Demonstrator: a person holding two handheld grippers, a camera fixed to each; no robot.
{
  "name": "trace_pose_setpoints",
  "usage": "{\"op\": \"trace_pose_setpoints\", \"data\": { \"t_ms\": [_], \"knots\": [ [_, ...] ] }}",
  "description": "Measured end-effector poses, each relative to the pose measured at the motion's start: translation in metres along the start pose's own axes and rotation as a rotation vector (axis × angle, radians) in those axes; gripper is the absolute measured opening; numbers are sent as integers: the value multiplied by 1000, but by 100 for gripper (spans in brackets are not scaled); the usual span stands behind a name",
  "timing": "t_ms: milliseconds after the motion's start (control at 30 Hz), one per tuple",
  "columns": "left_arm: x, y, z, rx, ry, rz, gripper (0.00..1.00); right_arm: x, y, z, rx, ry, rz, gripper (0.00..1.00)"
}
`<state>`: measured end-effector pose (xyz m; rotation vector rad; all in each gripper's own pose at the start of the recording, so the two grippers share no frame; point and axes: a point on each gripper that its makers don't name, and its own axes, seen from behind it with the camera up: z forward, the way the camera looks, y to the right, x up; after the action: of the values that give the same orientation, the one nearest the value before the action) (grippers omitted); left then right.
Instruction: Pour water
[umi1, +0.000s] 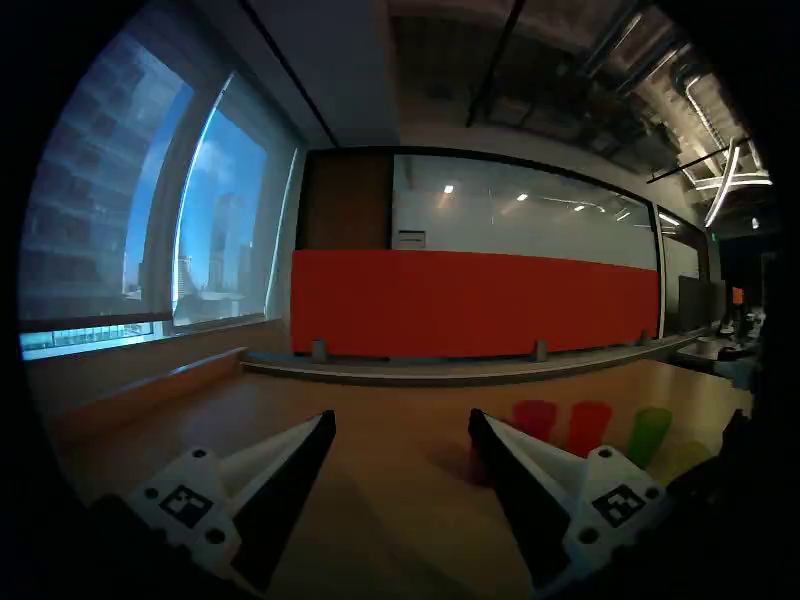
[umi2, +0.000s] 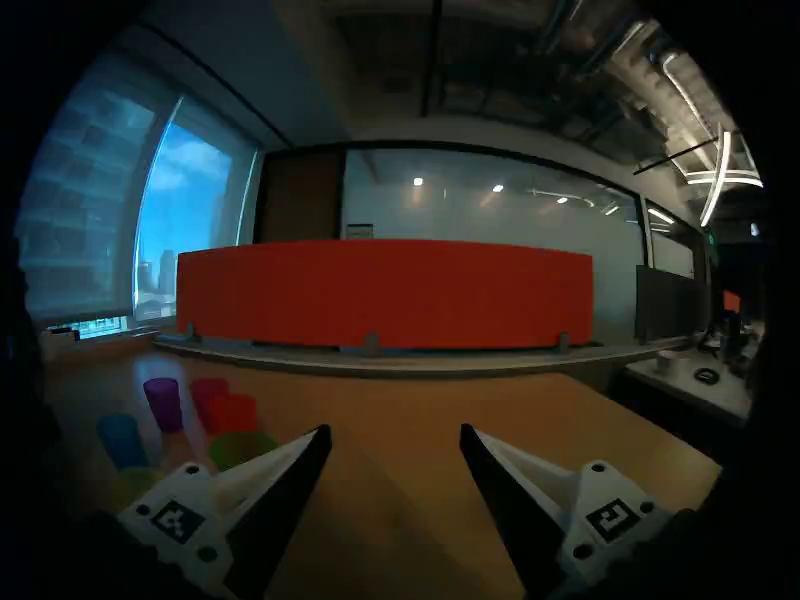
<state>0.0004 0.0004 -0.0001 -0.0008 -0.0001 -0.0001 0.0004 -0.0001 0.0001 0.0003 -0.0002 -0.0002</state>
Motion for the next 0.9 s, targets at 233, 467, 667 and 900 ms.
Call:
{"op": "trace_pose_setpoints", "data": {
  "t_ms": [233, 467, 667, 900],
  "knots": [
    [24, 17, -1, -51, -12, 2, 99, 26, -5, 5, 30, -35, -10, 99],
    [57, 22, 8, -78, -30, 10, 99, 62, -7, 10, 63, -56, -4, 99],
    [84, 25, 17, -94, -49, 47, 99, 92, -4, 15, 82, -66, 23, 100],
    [111, 33, 26, -129, -62, 54, 99, 123, -1, 21, 92, -67, 15, 99]
  ]
}}
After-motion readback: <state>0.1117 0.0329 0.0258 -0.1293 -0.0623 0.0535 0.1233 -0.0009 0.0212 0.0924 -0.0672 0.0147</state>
